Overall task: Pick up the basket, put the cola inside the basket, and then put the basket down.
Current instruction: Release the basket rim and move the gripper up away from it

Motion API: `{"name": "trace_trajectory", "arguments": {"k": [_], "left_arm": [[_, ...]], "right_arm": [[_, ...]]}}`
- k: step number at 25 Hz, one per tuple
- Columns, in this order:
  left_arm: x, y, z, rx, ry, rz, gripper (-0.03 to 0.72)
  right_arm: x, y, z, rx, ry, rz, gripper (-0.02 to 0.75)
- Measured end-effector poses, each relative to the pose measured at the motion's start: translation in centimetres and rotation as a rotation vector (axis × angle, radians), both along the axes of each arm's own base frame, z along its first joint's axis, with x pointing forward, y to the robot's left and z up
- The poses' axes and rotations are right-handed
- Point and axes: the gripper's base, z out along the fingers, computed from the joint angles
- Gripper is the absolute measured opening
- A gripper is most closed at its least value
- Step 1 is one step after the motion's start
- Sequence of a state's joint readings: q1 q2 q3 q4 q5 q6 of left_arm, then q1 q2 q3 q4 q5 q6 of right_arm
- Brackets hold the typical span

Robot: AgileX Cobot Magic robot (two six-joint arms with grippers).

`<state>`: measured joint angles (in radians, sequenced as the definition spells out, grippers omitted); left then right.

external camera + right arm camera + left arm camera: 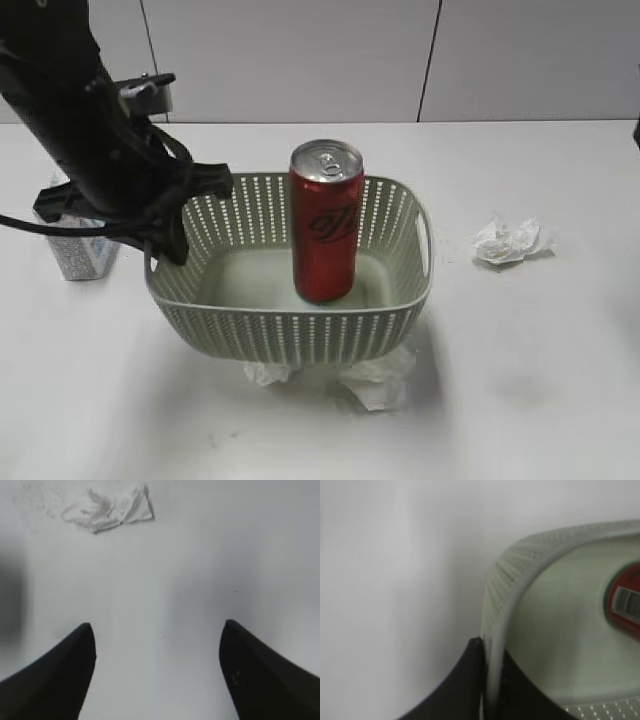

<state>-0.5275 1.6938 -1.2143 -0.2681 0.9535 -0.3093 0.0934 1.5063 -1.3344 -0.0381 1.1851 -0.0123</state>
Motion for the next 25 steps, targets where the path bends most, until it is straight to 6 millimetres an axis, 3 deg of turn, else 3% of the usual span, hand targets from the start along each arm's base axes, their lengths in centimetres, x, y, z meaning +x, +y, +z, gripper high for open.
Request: {"name": "trace_trajectory", "arguments": {"k": [6,9,18,25], "left_arm": [[1.0,-0.6,2.1,-0.032,-0.053,0.005,0.000],[1.9,-1.1,2.9,-0.036,-0.049,0.007,0.000],[6.2,-3.6,1.5,-0.004,-0.013,-0.010,0.000],[10.1,-4.5,-0.9,0.006,0.014,0.010,0.000]], "right_arm": [[-7.9,-0.6,-0.4,0.026,-0.101,0.005,0.595],[-11.6,-0.8,-1.7,0.041,-0.159,0.006,0.595],[-22.1,-1.8,-7.5,0.058,-0.297,0.008,0.595],[-26.9,-2.2,-6.1,0.098,-0.672,0.014,0.595]]}}
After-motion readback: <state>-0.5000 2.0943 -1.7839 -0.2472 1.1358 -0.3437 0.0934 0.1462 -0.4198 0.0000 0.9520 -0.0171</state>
